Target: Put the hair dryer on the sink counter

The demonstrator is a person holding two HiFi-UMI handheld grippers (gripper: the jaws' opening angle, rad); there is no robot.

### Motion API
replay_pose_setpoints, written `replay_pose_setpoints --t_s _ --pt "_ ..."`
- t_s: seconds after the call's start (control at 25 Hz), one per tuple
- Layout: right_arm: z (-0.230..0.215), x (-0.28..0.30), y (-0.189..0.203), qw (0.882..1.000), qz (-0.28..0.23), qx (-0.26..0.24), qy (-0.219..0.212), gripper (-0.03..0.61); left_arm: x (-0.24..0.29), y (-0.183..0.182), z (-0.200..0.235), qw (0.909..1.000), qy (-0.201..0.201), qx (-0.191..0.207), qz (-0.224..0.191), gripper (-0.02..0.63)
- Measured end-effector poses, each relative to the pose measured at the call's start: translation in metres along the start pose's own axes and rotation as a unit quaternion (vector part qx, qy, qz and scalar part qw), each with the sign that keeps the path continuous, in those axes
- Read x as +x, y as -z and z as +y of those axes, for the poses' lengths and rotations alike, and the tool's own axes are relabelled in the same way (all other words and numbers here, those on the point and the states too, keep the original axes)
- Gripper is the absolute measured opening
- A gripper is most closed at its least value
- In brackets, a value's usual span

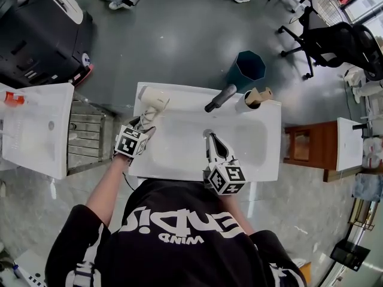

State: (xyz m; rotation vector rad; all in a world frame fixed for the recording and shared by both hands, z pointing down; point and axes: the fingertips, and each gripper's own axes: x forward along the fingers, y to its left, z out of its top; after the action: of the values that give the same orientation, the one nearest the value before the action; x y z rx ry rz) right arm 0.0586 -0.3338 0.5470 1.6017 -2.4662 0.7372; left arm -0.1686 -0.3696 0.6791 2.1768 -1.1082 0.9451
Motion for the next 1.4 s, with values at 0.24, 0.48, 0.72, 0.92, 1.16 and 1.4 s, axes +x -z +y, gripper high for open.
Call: replay_pose_setpoints --t_s 0.24,0.48,0.72,0.92,1.16,1.4 --pt "0.006 0.001 0.0 1.0 -0.003 -0.005 -0.012 0.025 -0.032 -0.02 -0.003 0.9986 -0.013 -0.008 -0.05 0.284" --pt "0.021 0.005 -0.003 0.999 -0.005 -0.014 -0.033 0.025 -0.087 -0.045 -0.017 0.9928 -0.005 -0.031 -0.115 0.284" --pt "0.043 0.004 -0.008 0.998 0.0 -0.032 -0.062 0.025 -0.137 -0.06 -0.031 0.984 -0.001 -0.048 -0.171 0.284" --pt "0.056 0.003 -0.013 0.996 -0.004 -0.052 -0.077 0.025 -0.165 -0.061 -0.039 0.9735 -0.014 -0.054 -0.222 0.251" --pt "0.067 0.004 -0.018 0.992 -0.019 -0.082 -0.089 0.024 -0.177 -0.052 -0.034 0.9591 -0.054 -0.074 -0.268 0.071" --pt "0.068 0.005 -0.015 0.992 -0.023 -0.084 -0.09 0.025 -0.174 -0.049 -0.03 0.9489 -0.081 -0.082 -0.294 0.009"
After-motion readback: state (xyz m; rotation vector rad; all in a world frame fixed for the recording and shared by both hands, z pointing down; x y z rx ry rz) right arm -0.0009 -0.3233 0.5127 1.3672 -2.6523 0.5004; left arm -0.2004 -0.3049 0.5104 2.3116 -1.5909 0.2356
